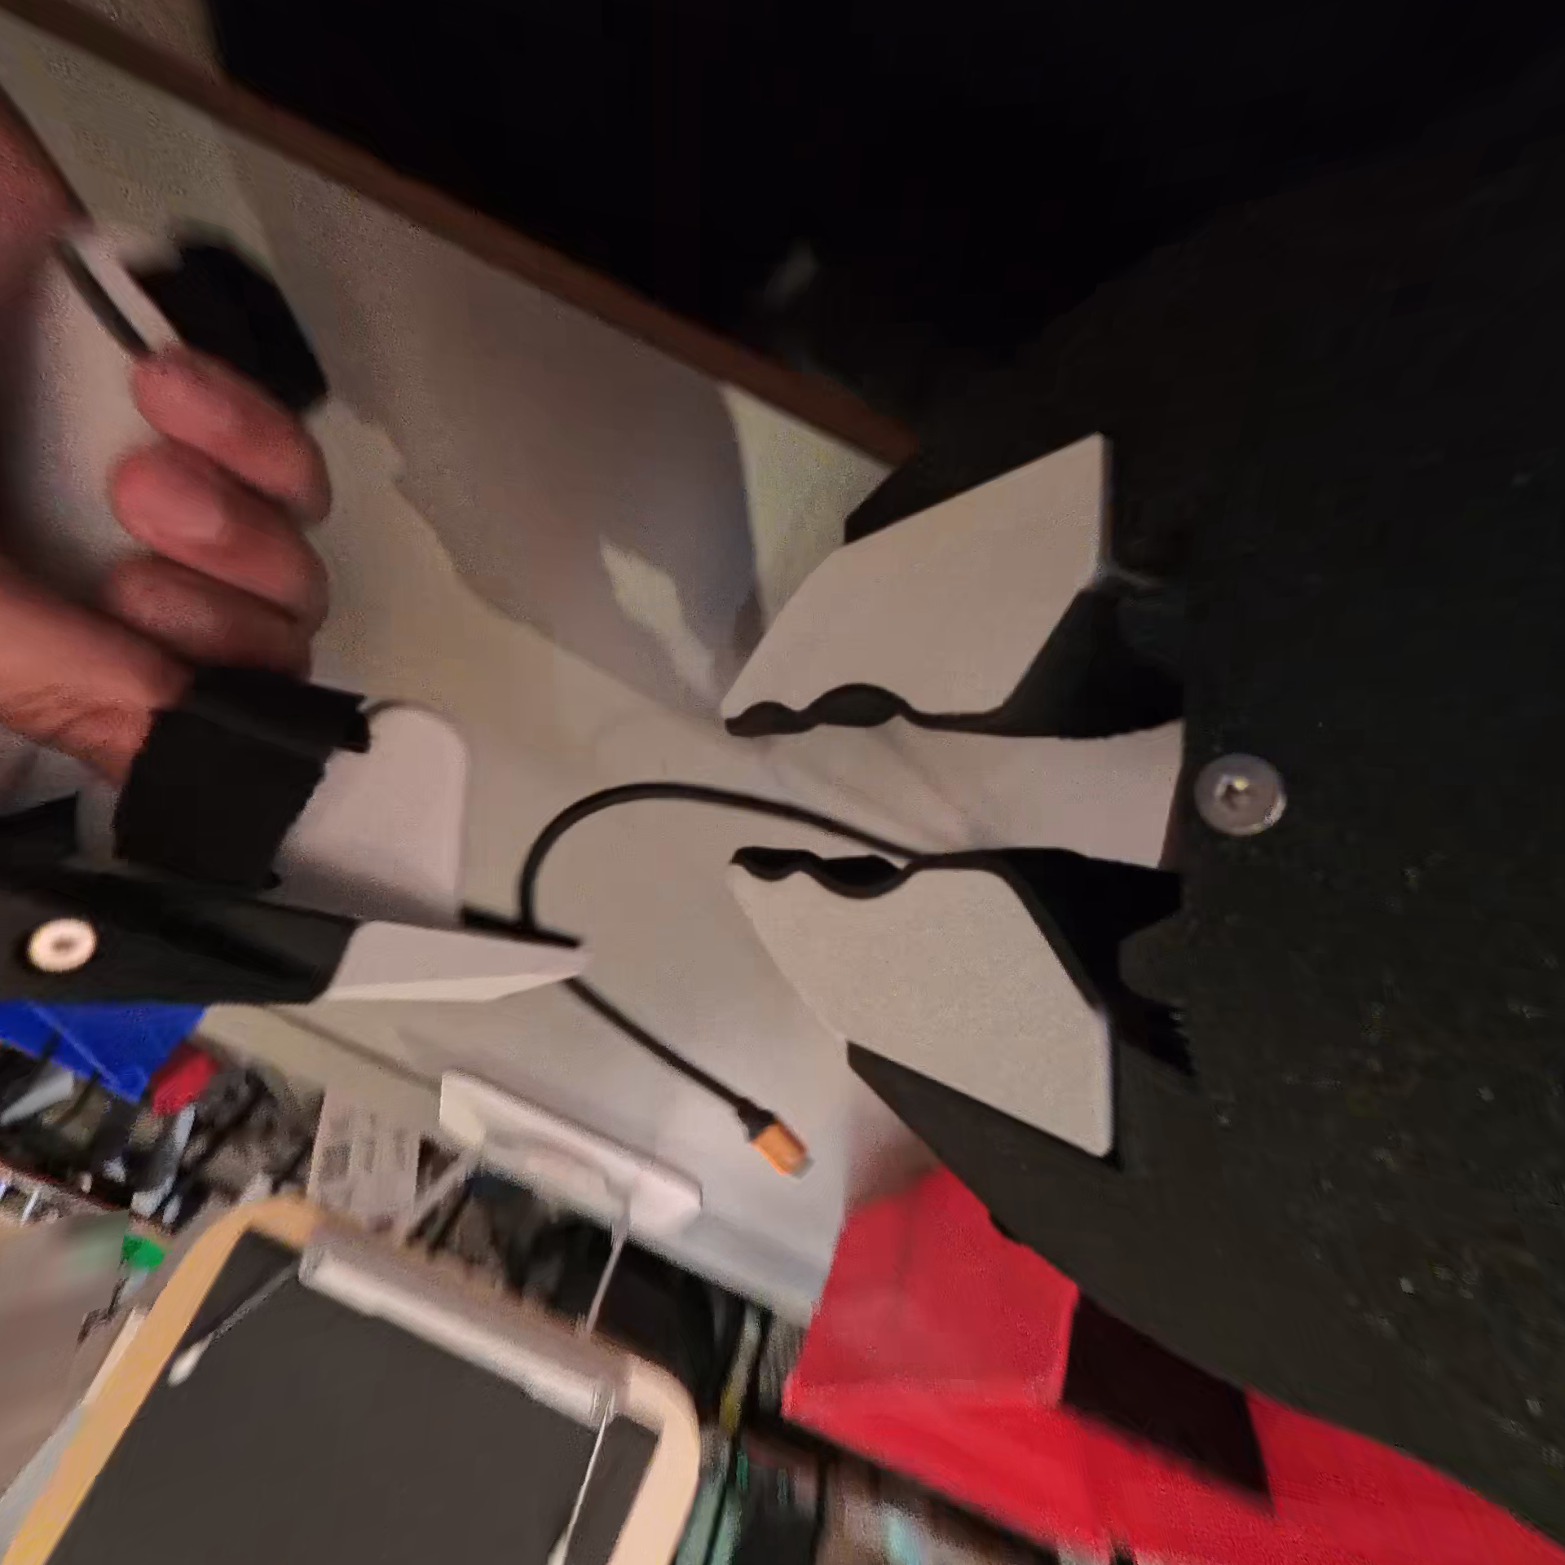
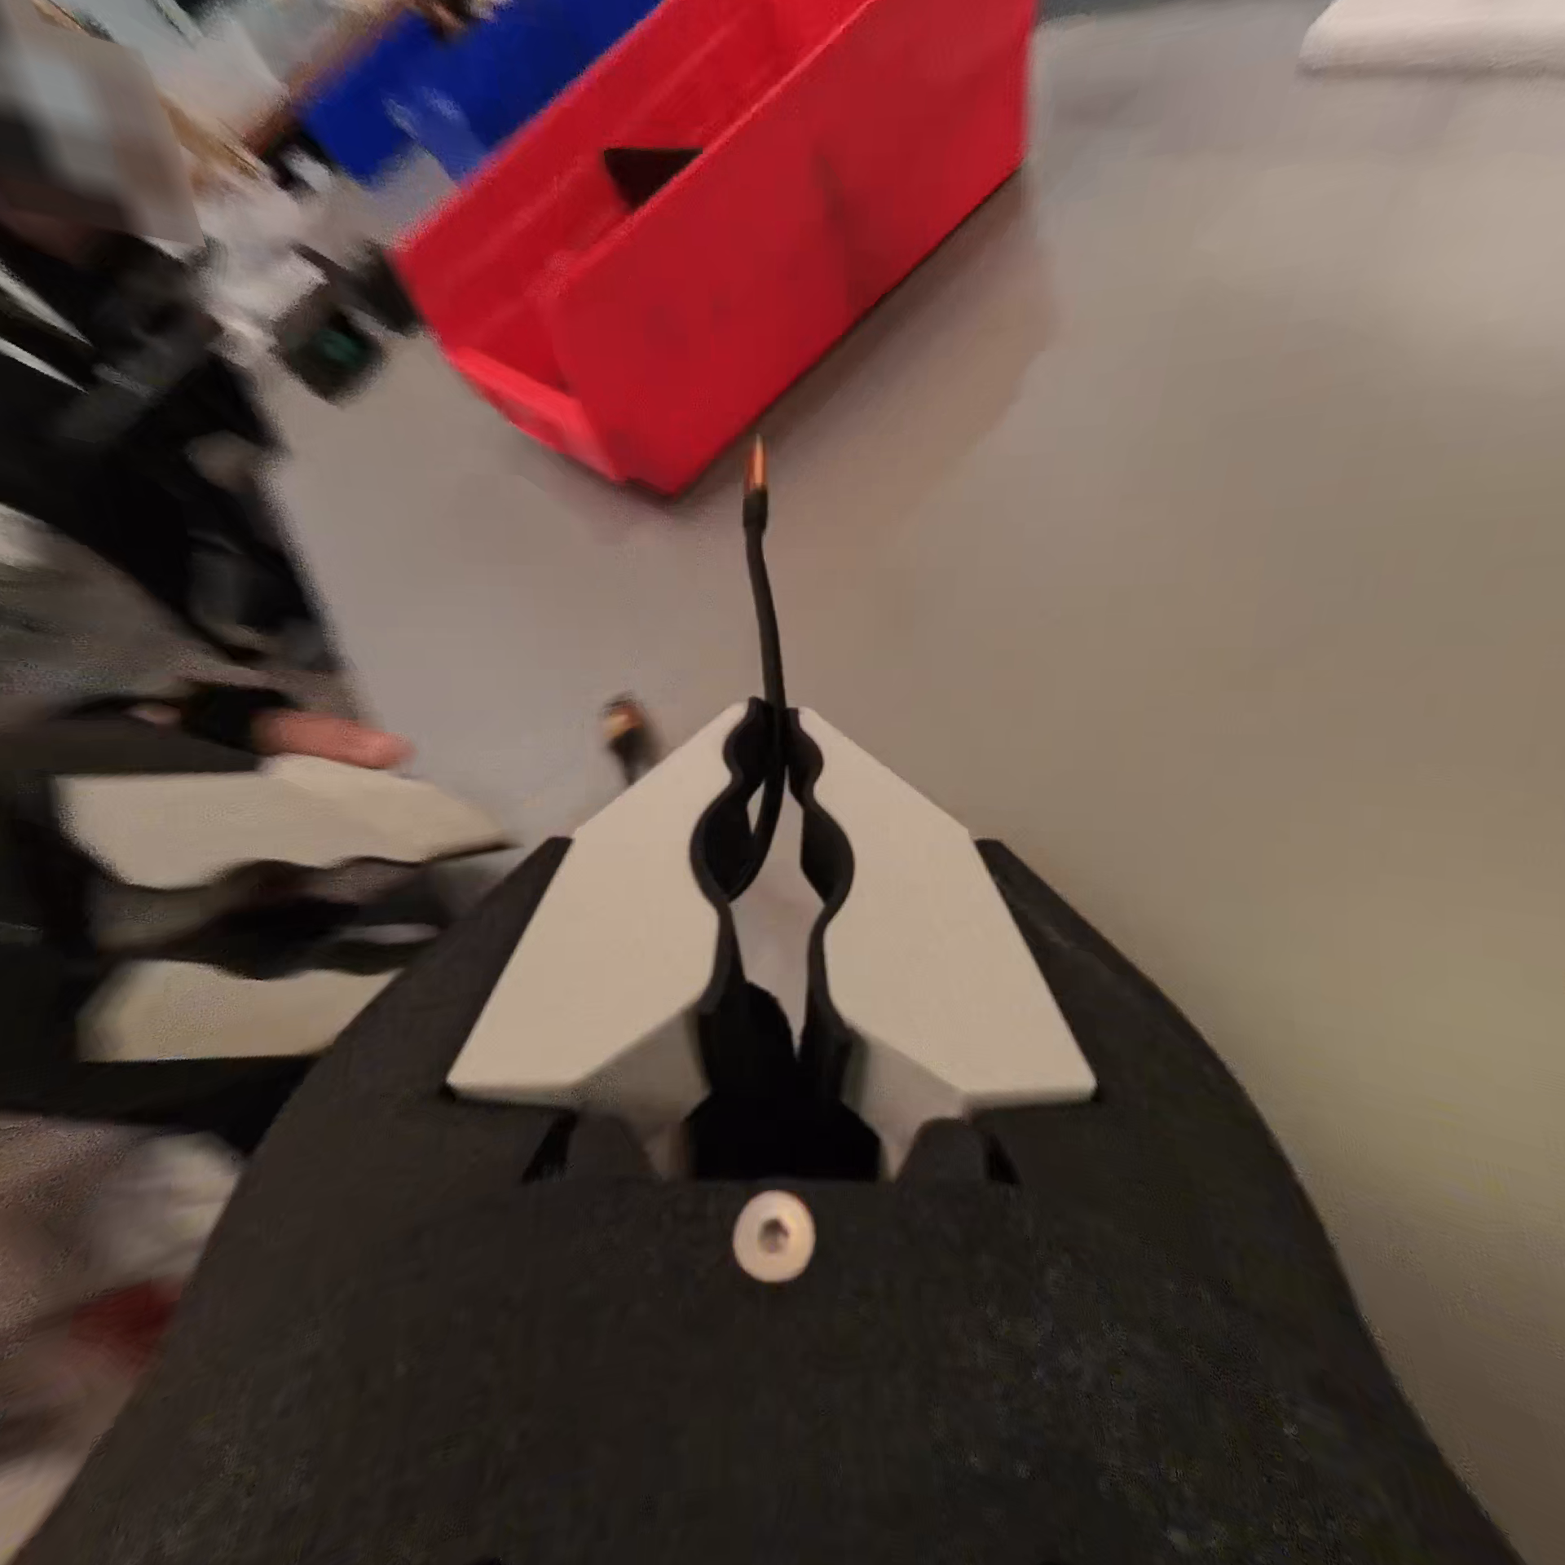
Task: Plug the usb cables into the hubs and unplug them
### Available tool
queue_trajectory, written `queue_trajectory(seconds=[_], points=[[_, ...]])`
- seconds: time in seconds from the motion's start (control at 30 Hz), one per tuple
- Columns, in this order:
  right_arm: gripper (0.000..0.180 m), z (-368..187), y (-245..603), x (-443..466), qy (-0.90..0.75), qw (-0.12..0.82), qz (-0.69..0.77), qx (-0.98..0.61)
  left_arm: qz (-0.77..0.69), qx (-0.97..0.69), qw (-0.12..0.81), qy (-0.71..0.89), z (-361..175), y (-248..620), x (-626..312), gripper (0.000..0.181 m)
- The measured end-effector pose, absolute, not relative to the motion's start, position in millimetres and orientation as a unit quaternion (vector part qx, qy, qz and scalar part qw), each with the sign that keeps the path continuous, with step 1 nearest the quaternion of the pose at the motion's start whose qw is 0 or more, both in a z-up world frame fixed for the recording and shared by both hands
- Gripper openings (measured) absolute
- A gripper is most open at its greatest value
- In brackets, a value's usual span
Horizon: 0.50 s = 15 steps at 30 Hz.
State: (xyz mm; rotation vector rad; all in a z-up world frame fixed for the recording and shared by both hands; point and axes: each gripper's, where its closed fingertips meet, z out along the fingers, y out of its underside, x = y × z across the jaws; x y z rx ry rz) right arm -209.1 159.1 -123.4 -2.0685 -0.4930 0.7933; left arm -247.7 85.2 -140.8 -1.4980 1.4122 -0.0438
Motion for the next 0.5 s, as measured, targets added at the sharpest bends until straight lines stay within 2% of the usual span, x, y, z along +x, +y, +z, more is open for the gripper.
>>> queue_trajectory(seconds=[0.1,0.23,0.33,0.5], points=[[0.002,-106.1,177.7,-169.1,-0.311,0.508,0.113,-0.795,-0.141,-0.662,0.486,0.553,-140.3,75.5,-245.9,0.027],[0.002,-87.0,179.0,-164.1,-0.443,0.558,-0.118,-0.692,-0.207,-0.691,0.475,0.504,-135.1,84.5,-257.1,0.027],[0.003,-96.4,170.8,-181.3,-0.489,0.553,-0.183,-0.649,-0.236,-0.704,0.483,0.464,-126.3,95.9,-268.3,0.026],[0.003,-165.2,140.0,-215.1,-0.588,0.447,-0.122,-0.663,-0.231,-0.715,0.497,0.433,-119.4,112.0,-290.7,0.026]])
